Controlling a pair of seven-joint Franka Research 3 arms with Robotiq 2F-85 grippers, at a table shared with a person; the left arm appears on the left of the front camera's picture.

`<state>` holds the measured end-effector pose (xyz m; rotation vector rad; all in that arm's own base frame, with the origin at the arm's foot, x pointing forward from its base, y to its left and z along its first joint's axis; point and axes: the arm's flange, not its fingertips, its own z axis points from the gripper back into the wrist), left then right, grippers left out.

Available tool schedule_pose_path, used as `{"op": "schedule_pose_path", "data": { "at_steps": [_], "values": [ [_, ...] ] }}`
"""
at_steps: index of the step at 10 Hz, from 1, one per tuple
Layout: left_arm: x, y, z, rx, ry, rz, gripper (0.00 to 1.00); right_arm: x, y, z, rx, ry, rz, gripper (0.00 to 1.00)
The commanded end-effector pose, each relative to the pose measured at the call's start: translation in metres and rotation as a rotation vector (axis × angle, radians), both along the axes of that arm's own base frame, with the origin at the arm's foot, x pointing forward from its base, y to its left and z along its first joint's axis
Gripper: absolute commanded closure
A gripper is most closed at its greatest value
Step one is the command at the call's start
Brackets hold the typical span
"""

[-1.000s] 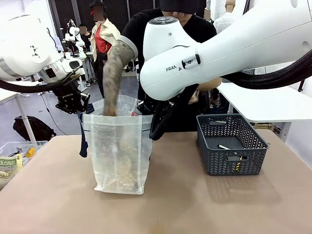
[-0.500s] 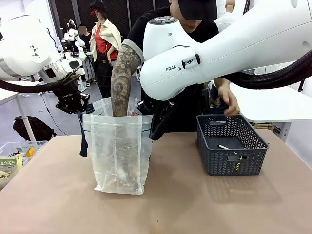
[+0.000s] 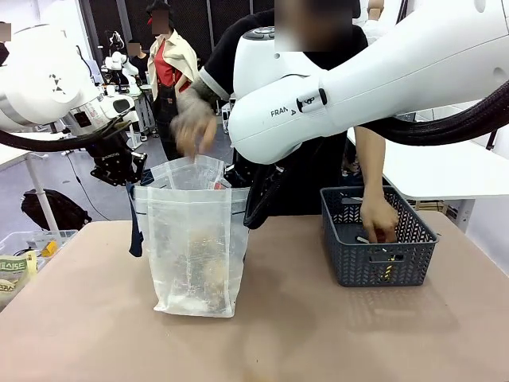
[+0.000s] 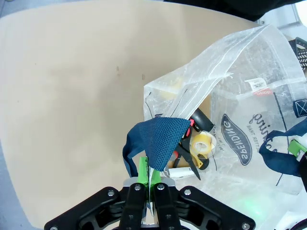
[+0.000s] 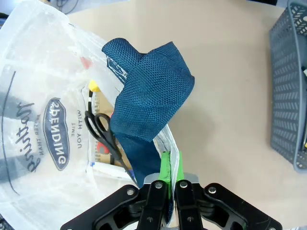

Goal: Transfer purchased items from the store into the shopping bag.
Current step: Move the Reusable shopping bag to the right side of the table.

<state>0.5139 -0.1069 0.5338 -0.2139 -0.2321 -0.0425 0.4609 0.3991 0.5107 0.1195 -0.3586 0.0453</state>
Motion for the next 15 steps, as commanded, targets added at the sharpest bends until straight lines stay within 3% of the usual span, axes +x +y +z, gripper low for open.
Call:
{"op": "schedule_pose_path", "data": {
  "at_steps": [1,15],
  "values": [
    [0.0006,0.0024,0.0020,-0.001,-0.004,0.006,1.00,0.0004,-0.0007,0.0011,0.005,-0.005,-0.002,1.00],
    [0.0006,0.0024,0.0020,-0.001,-0.004,0.006,1.00,0.0004,-0.0007,0.0011,0.005,-0.005,-0.002,1.00]
  ]
}}
